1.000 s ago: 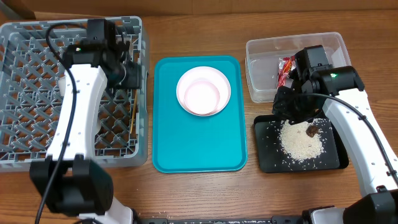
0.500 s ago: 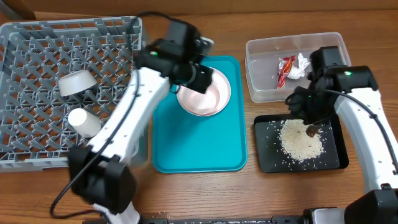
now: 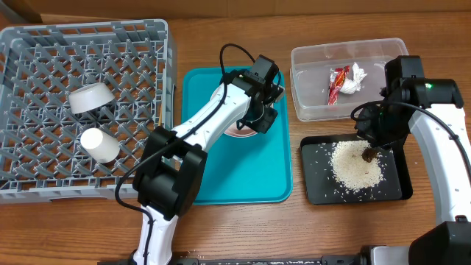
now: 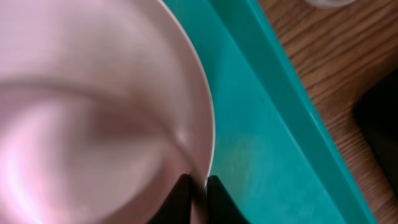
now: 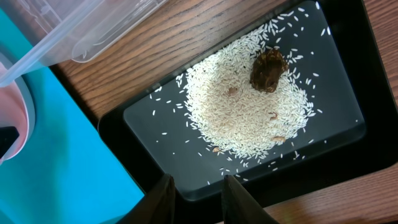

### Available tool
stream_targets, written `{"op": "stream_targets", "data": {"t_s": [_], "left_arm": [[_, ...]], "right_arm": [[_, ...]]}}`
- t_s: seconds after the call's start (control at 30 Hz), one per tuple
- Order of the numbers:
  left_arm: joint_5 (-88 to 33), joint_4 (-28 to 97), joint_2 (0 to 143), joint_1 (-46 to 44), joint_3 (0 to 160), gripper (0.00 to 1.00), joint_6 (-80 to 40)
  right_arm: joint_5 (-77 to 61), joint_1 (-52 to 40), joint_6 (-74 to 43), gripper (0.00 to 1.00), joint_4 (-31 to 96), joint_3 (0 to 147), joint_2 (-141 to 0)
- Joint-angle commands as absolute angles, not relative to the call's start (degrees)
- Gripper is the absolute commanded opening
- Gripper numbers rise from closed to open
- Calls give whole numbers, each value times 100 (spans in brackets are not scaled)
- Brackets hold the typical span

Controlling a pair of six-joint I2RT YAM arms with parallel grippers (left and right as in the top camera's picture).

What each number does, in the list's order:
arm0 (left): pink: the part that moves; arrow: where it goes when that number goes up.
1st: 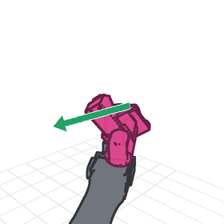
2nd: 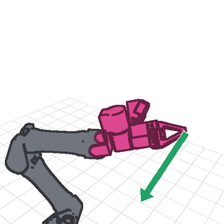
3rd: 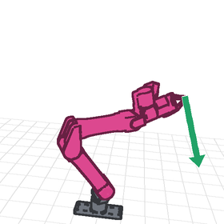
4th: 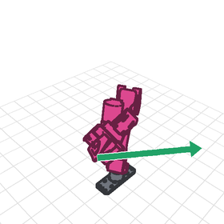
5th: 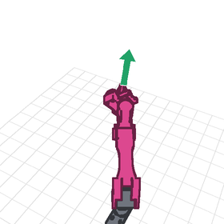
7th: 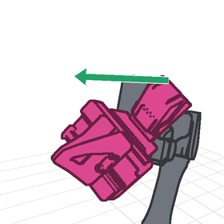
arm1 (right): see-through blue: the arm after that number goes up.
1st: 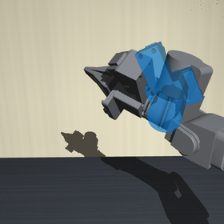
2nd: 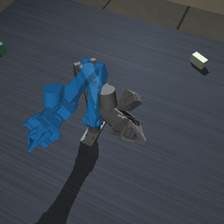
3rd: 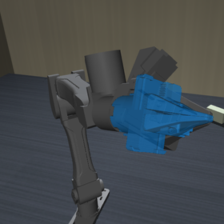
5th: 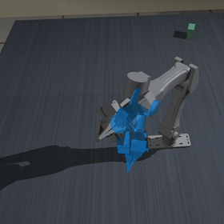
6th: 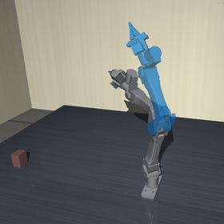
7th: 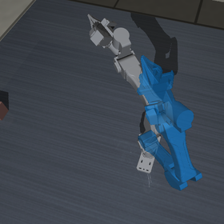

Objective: Sort waste into correct bins and load items into the dishwasher
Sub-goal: 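Grasp the pink bowl on the white plate with the left gripper, then place the pink bowl into the dish rack with the left gripper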

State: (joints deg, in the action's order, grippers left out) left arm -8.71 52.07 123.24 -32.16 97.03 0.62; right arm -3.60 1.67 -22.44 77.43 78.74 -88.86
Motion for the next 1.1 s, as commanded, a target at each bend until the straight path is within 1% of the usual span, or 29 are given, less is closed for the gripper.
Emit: {"op": "stream_targets", "data": {"t_s": [0.0,0.27,0.37,0.47,0.5,0.53,0.6,0.77,0.8,0.97,1.07], "left_arm": [[-794,5245,12210,-3186,9813,4,108],[-102,5964,11356,-2871,10554,4,-119],[-117,6069,10829,-2545,10718,4,-207],[-475,6064,10342,-2016,10722,4,-207],[-792,6080,10224,-1787,10722,4,-75],[-1472,6108,10112,-1398,10722,4,266],[-2408,6163,10079,-882,10722,4,727],[-4233,6359,10228,344,10713,4,1455],[-4801,6388,10357,781,10713,4,1699],[-5765,6388,10777,1603,10711,4,1938],[-6208,6386,11109,1927,10713,4,2012]], "right_arm": [[-307,167,-2222,27,7723,7953,-8694],[-307,167,-2202,27,7745,7953,-8694],[-305,167,-2202,27,7749,7953,-8694],[-305,167,-2200,27,7754,7953,-8694],[-305,167,-2202,27,7752,7953,-8694],[-305,167,-2202,27,7749,7953,-8694],[-307,167,-2202,27,7749,7953,-8694],[-307,167,-2202,27,7773,7953,-8694],[-305,167,-2200,27,7784,7953,-8694],[-307,167,-2202,27,7782,7953,-8694],[-307,167,-2202,27,7784,7953,-8694]]}}
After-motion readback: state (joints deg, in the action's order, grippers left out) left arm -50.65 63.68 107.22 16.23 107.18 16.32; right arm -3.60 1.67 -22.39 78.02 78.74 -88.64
